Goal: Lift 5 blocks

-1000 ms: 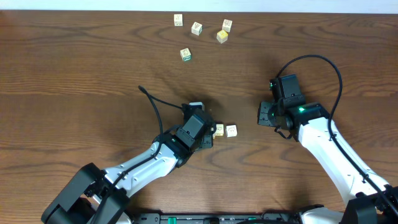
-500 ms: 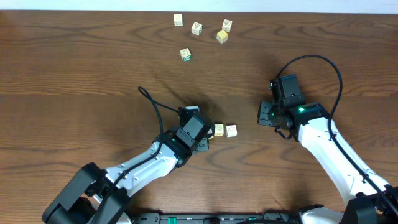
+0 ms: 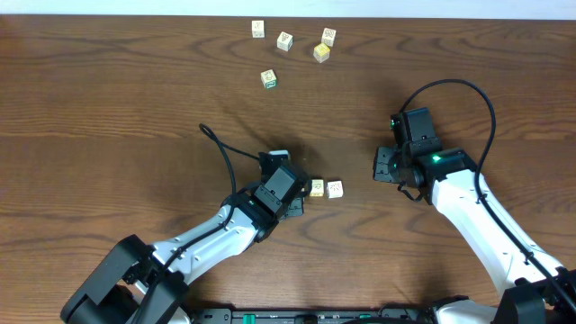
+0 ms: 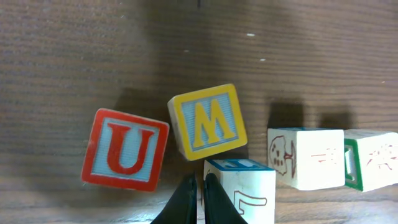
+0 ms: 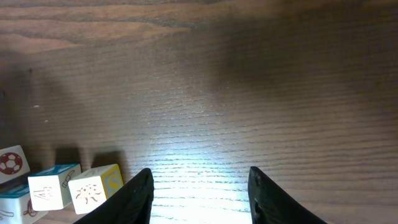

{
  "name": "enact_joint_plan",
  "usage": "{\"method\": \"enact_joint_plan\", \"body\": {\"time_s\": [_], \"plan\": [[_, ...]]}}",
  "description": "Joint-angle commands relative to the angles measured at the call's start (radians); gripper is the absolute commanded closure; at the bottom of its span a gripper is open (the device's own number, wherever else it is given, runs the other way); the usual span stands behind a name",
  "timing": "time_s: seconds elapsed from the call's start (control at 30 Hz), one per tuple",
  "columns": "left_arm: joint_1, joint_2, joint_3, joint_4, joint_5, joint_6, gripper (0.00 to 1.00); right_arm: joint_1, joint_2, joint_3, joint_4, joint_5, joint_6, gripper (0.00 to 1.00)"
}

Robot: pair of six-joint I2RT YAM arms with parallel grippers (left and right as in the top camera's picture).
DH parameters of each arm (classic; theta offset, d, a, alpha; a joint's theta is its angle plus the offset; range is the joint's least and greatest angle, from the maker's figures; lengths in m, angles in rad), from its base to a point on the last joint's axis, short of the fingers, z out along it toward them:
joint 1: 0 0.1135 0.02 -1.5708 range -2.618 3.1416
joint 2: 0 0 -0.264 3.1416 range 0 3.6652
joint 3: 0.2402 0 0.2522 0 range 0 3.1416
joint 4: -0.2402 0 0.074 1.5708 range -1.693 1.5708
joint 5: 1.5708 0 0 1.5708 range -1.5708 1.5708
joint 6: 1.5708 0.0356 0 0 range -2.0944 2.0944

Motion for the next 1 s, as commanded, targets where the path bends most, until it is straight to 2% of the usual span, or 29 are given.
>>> {"method": "enact_joint_plan", "body": {"time_s": [0.0, 0.67, 0.7, 0.77, 0.97], "plan": [[-0.003, 0.008, -0.004, 0.015, 0.014, -0.003, 0.93, 0.007, -0.001, -0.001, 0.0, 0.014, 0.001, 0.54], [-0.047, 0.024, -0.004, 0.037, -0.012, -0.001, 0.93, 0.007, -0.001, -0.001, -0.001, 0.014, 0.001, 0.54], [-0.047, 0.024, -0.004, 0.036, -0.017, -0.001, 0.91, 0.007, -0.001, -0.001, -0.001, 0.014, 0.001, 0.54], [-0.046, 0.024, -0.004, 0.035, -0.029, 0.008, 0.72, 0.007, -0.001, -0.001, -0.001, 0.014, 0.0, 0.54], [-0.045, 0.018, 0.002, 0.033, -0.047, 0.021, 0.71, 0.007, -0.001, -0.001, 0.0, 0.014, 0.001, 0.55]]}}
